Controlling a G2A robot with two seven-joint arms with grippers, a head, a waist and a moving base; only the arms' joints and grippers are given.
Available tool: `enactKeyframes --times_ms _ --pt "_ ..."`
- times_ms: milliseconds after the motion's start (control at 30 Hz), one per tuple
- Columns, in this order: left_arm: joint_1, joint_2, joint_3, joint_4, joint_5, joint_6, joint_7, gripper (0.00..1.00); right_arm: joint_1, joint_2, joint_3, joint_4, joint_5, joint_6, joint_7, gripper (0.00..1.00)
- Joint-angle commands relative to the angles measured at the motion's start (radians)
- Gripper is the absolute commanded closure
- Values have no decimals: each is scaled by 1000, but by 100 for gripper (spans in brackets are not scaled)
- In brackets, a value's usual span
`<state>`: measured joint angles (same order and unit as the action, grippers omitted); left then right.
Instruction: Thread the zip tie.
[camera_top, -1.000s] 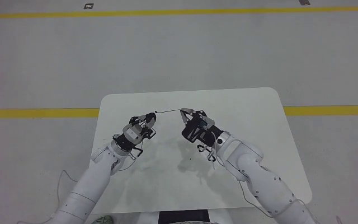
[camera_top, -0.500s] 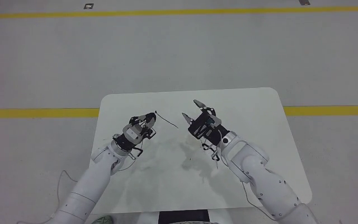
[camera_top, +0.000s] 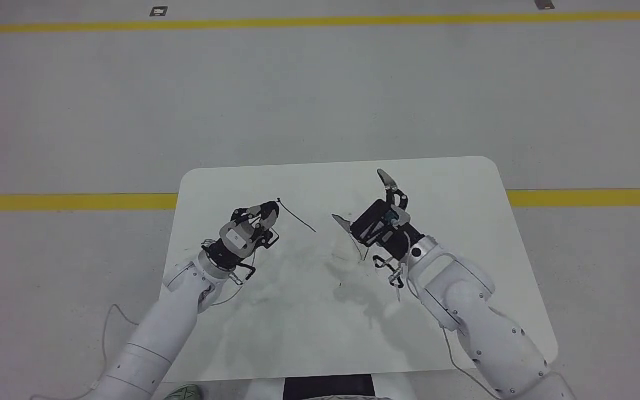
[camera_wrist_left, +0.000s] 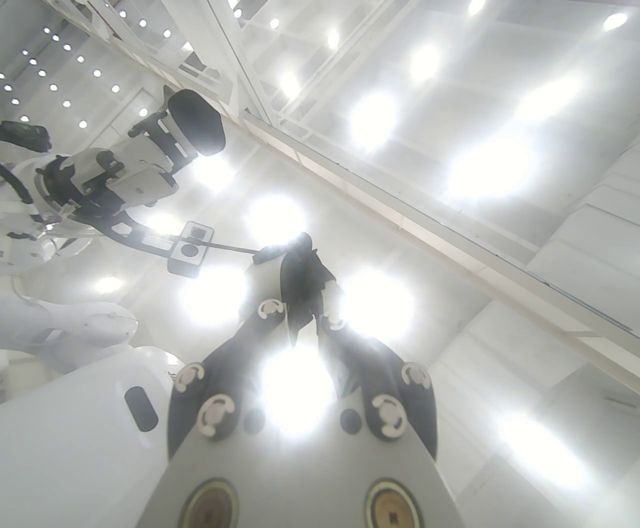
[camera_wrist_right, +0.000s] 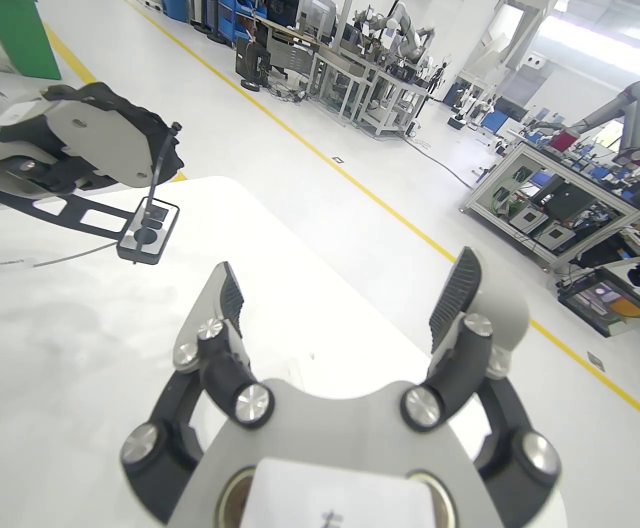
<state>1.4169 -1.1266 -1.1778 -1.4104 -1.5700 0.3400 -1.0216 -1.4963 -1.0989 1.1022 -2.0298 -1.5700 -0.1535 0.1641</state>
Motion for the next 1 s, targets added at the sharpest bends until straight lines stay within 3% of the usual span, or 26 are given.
enactKeyframes --times_ms 0,167,433,767,800,967 --pt "0 0 0 0 0 0 0 100 0 0 0 0 0 0 0 0" --pt "0 0 0 0 0 0 0 100 -9 -1 27 1 38 15 -11 0" --pt "0 0 0 0 0 0 0 100 -84 4 155 -32 218 9 -15 0" --pt "0 0 0 0 0 0 0 100 -143 7 279 -33 567 -82 42 0" --pt "0 0 0 0 0 0 0 100 -145 8 287 -35 583 -104 60 0" --pt "0 0 0 0 0 0 0 100 -144 9 289 -36 581 -108 63 0"
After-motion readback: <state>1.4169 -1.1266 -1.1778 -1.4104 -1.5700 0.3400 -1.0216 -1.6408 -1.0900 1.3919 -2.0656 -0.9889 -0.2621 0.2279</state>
